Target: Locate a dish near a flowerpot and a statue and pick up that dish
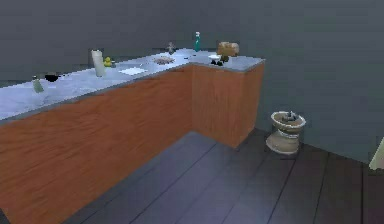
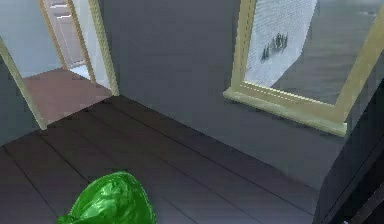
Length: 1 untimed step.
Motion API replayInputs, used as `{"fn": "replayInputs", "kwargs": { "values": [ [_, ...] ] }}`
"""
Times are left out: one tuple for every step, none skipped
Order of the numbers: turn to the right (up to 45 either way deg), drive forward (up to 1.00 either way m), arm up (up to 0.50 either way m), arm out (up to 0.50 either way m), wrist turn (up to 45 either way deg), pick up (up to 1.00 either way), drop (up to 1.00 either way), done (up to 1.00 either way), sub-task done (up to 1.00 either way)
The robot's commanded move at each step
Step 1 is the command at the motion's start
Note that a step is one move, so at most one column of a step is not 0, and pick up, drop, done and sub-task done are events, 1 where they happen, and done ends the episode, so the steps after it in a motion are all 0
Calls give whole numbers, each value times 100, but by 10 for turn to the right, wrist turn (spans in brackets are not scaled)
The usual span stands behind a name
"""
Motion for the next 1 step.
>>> {"fn": "replayInputs", "kwargs": {
  "values": [
    [0,65,0,0,0,0,0,0,0]
  ]
}}
